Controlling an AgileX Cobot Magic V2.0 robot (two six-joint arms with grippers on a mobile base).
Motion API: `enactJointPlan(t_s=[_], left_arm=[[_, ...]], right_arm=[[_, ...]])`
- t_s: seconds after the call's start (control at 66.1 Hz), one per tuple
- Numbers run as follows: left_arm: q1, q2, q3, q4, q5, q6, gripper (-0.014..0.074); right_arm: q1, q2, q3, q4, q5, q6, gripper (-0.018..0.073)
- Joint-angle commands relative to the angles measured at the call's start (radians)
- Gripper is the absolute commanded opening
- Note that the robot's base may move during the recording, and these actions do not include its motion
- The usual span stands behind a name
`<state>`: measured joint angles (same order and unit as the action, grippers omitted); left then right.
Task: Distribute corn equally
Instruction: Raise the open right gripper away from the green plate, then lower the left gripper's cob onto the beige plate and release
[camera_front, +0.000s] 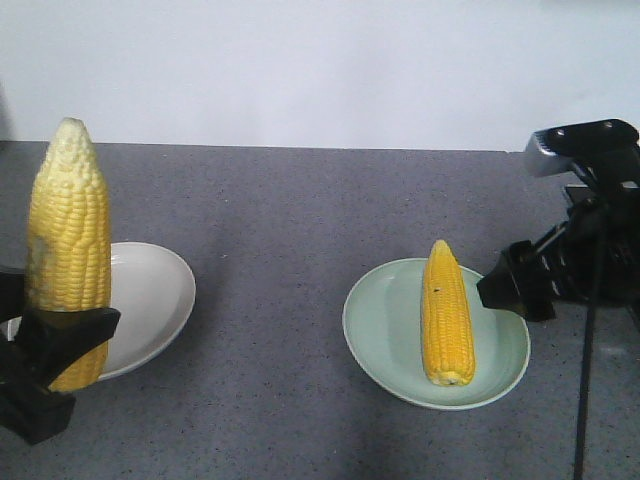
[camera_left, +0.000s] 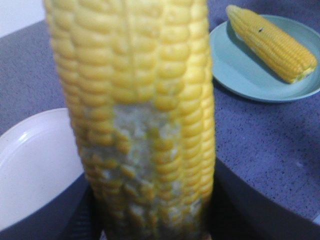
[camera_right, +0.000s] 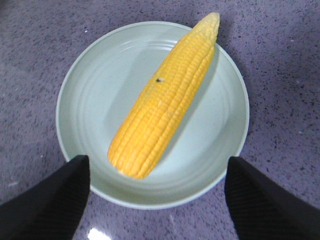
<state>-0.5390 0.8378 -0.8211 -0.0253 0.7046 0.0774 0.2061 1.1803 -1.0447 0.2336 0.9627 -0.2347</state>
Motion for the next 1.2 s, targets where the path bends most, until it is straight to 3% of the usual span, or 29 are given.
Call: enactJointPlan(t_s=[0.0,0.242,0.469,0.832,1.18], left_arm=[[-0.002,0.022,-0.025,-0.010,-0.075,-0.001,0.0303],[-0.002,0.107,-0.069,-0.003,-0.055,-0.007,0.0303],[0.011,0.234,-0.213,0.052,0.055,-0.012,0.0303],[0.219,0.409,-0.390,0.069,0.261,-0.010,0.0303],[0.388,0.549,-0.422,0.057,0.302,-0.009,0.0303]], right_arm=[[-0.003,-0.099,0.028,0.007,-0.060,-0.044,0.0509],[-0.003,-0.208,0.077,0.007,-0.045,-0.082,0.0473],[-0.003,-0.232,0.077,0.011,-0.039,-0.081,0.0465],[-0.003,-0.232,0.077,0.011,-0.036,-0.081,0.0465],[-0.003,-0.232,0.077,0.011,-0.036,-0.081,0.0465]])
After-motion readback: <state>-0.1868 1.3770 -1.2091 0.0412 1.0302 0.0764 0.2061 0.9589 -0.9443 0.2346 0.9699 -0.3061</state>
